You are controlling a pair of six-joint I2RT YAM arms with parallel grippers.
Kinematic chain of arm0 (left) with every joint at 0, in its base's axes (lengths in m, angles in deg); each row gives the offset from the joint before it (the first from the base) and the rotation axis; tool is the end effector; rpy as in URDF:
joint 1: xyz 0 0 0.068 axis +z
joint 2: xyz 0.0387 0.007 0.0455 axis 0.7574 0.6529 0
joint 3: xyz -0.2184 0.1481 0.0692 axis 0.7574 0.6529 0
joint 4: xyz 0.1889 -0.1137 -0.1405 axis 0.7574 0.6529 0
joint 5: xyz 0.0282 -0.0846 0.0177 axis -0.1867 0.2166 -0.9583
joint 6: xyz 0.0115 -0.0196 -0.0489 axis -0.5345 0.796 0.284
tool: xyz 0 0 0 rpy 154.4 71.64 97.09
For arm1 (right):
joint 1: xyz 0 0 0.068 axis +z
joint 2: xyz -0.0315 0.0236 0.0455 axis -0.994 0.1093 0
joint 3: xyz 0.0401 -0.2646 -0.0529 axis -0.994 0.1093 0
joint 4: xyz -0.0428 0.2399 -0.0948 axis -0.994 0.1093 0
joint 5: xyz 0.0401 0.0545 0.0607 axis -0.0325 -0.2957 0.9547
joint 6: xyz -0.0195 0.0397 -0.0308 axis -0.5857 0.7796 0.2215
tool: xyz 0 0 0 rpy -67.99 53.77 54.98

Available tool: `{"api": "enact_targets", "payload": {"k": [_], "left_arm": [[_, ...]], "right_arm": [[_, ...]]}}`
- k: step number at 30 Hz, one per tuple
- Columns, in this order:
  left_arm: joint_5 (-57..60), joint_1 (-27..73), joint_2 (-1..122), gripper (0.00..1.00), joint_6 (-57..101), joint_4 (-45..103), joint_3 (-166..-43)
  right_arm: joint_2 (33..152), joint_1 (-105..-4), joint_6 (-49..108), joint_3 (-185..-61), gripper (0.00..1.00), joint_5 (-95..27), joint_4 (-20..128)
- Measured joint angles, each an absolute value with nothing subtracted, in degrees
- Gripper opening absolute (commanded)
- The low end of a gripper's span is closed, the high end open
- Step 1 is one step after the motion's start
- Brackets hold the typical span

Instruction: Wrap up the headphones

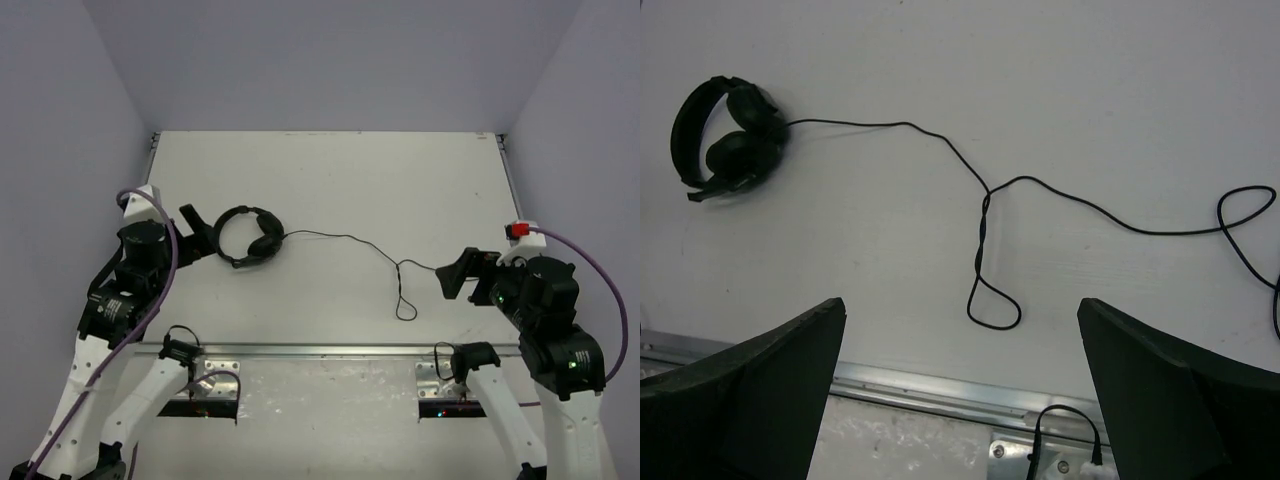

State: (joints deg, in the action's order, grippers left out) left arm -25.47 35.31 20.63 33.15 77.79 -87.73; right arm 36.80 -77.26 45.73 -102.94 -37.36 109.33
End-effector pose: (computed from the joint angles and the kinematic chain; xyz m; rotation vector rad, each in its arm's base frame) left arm 0.1121 -0.0158 0.3570 -0.3622 1.9878 -0.0713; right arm 0.0602 0.0096 0.3538 0.2492 2.0298 0.4066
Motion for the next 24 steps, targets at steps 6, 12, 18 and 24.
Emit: {"api": "enact_targets", "payload": {"k": [6,12,18,24], "left_arm": [[-26.3,35.3,28.8,1.00,34.3,76.9,-88.3],[-26.8,37.0,47.6,1.00,35.9,72.9,-89.9],[-25.1,42.4,60.1,1.00,33.2,70.5,-89.9],[-17.7,48.2,70.8,1.00,29.8,65.5,-92.0]], "right_arm": [[37.1,-77.3,45.8,-103.1,0.99,-35.7,108.9],[37.3,-77.3,45.4,-101.6,0.99,-25.9,104.7],[37.0,-77.3,47.1,-95.6,0.99,-19.3,97.5],[36.8,-77.3,49.9,-89.4,0.99,-11.6,91.6]]}}
